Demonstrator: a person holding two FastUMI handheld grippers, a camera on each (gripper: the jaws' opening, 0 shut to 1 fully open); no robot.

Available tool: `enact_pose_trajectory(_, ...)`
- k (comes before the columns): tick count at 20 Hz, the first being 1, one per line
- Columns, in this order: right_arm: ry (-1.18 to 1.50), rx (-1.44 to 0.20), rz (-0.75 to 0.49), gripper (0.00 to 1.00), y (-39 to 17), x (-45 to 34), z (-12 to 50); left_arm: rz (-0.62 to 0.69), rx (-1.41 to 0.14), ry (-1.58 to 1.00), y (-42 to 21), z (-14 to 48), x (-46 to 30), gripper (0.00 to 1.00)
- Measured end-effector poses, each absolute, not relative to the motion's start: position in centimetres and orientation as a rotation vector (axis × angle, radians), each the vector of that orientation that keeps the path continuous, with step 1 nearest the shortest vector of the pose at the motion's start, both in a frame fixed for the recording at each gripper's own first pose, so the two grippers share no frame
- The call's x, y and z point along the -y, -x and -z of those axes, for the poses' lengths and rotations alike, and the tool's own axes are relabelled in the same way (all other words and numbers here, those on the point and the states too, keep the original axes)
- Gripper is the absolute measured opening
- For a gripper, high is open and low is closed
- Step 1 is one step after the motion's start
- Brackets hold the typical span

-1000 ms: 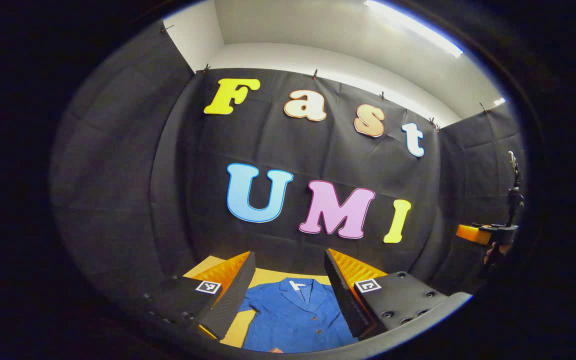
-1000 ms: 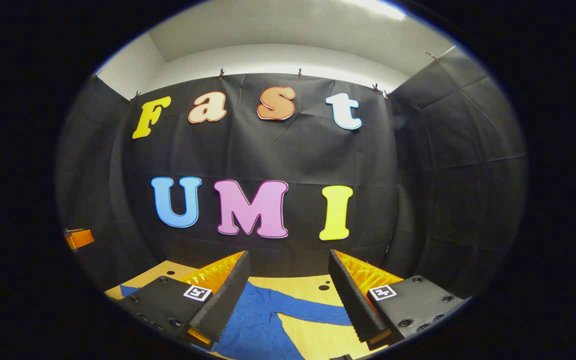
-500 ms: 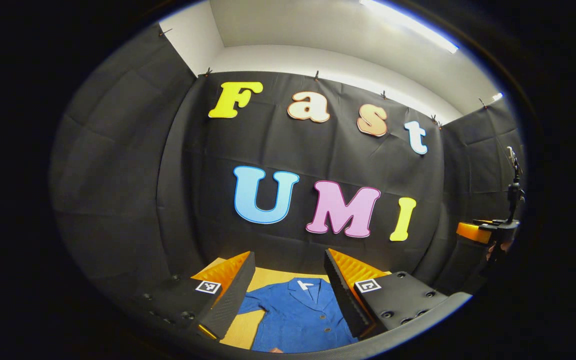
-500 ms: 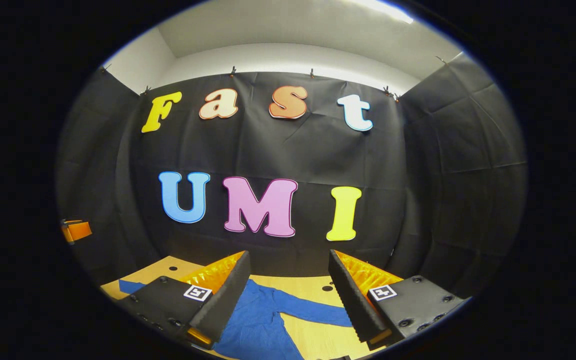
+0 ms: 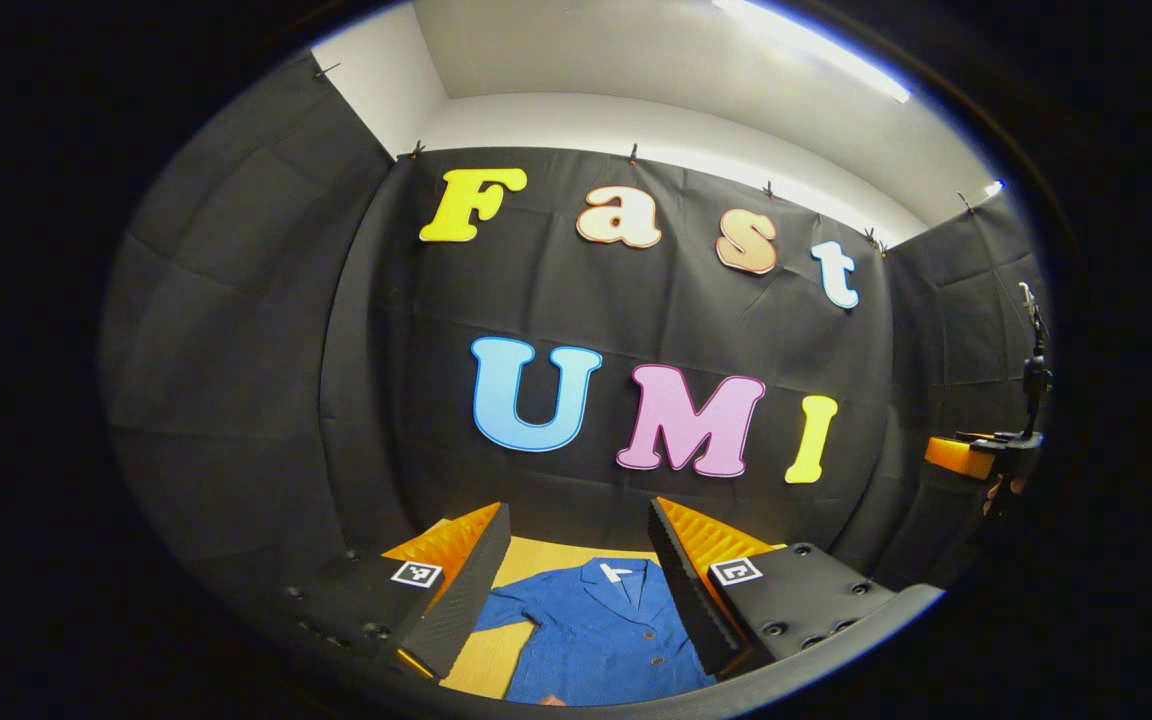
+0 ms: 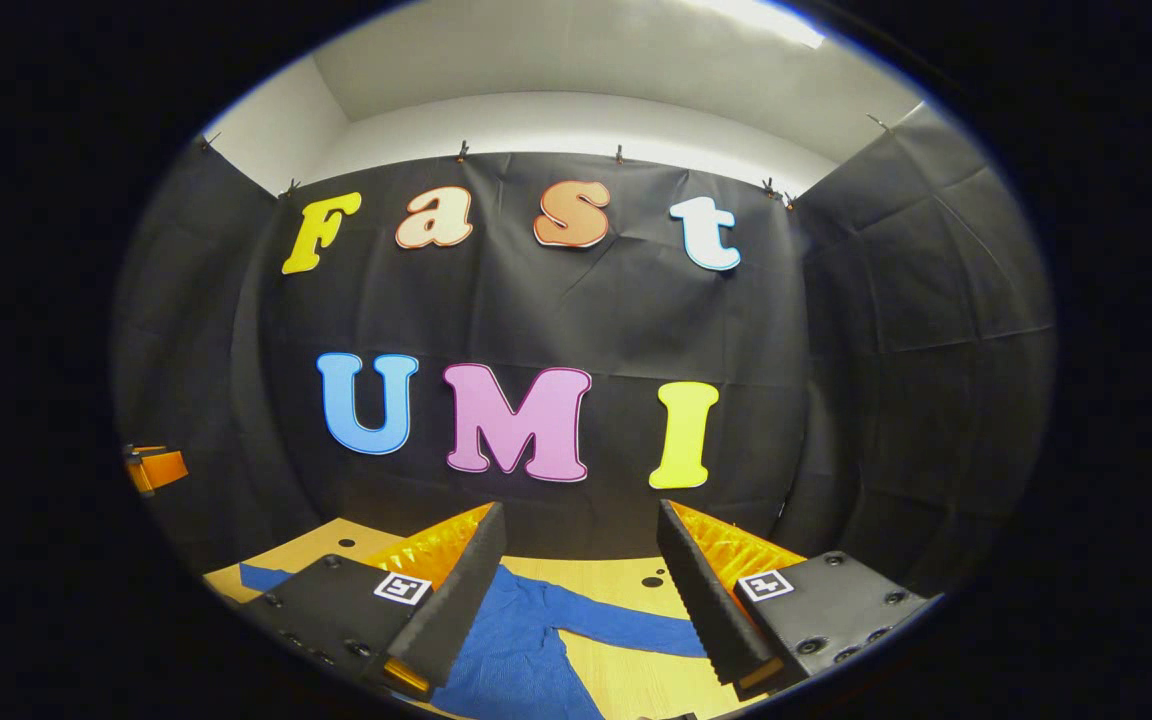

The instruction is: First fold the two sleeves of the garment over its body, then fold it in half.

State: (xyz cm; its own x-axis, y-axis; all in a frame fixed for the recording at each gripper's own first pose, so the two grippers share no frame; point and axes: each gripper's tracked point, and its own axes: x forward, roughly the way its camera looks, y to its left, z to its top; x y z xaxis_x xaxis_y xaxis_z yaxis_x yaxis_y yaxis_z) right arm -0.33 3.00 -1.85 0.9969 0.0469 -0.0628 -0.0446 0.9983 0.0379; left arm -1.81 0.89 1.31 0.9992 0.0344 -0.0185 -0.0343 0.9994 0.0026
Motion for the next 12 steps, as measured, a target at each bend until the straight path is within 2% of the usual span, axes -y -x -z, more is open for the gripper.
enact_pose_trajectory(7, 0.004, -0.056, -0.040, 0.96, 1.4, -2.6, 2.0, -0.047, -0.016, -0.039, 2.3, -1.8, -0.7, 0.80)
enact_pose_trajectory(8, 0.003, -0.059, -0.040, 0.91, 1.5, -2.5, 2.1, -0.047, -0.016, -0.040, 2.5, -1.7, -0.6, 0.80)
enact_pose_trajectory(11, -0.006, -0.072, -0.032, 1.00, 1.7, -2.4, 2.5, -0.046, -0.021, -0.039, 2.7, -1.6, -0.6, 0.80)
enact_pose_trajectory(12, -0.013, -0.075, -0.031, 0.98, 1.7, -2.4, 2.6, -0.049, -0.024, -0.043, 2.7, -1.4, -0.7, 0.80)
